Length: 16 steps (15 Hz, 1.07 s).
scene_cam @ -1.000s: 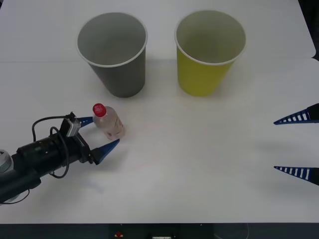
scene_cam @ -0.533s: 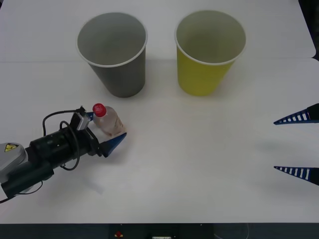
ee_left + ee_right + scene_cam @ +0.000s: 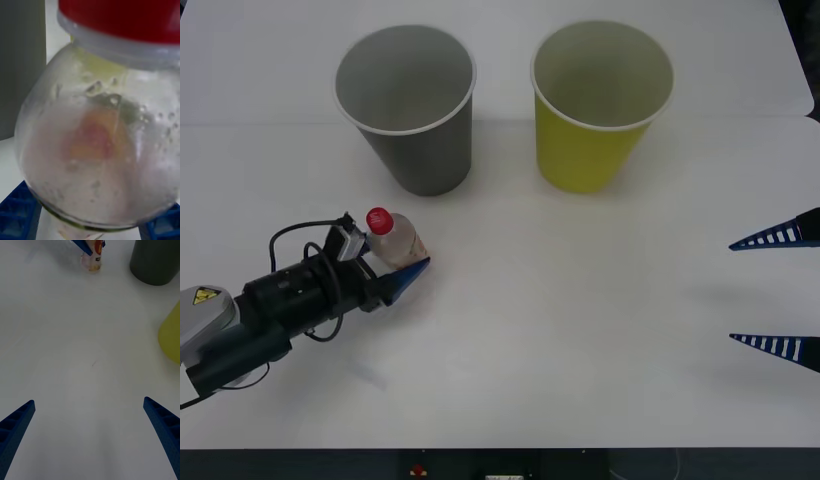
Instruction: Put the can into the green bin and the plastic bottle into the gray bin
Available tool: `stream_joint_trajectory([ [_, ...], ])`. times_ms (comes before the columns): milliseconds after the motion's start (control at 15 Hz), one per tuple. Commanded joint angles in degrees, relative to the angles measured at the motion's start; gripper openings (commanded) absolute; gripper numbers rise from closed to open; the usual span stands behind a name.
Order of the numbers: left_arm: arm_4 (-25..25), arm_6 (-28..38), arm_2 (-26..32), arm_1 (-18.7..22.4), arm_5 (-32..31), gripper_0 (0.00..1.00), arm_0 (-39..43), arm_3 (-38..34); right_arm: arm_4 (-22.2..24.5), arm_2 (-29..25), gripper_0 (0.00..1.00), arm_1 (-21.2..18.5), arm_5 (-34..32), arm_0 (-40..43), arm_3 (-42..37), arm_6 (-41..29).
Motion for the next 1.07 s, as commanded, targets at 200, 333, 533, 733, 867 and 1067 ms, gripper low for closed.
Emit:
stream_joint_trajectory([
  [200,0.07,-0.38,0.01,-0.14,-0.95,0.00,0.07,-0.02,0.00,0.00,1.00,0.00,0.00,0.00,0.00,0.00],
  [333,0.25,-0.29,0.10,0.04,-2.00,0.00,0.07,-0.02,0.00,0.00,1.00,0.00,0.00,0.00,0.00,0.00],
  [533,0.51,0.41,0.10,1.88,-4.29,0.00,0.24,-0.11,0.00,0.00,1.00,0.00,0.00,0.00,0.00,0.00],
  [733,0.69,1.64,1.24,4.78,-5.17,0.00,3.23,-4.07,0.00,0.00,1.00,0.00,0.00,0.00,0.00,0.00],
  [867,0.60,4.90,2.47,6.81,-5.61,0.00,6.04,-7.67,0.00,0.00,1.00,0.00,0.00,0.00,0.00,0.00],
  [1067,-6.70,15.27,6.52,10.23,-5.96,0.00,10.88,-16.02,0.00,0.00,1.00,0.00,0.00,0.00,0.00,0.00],
])
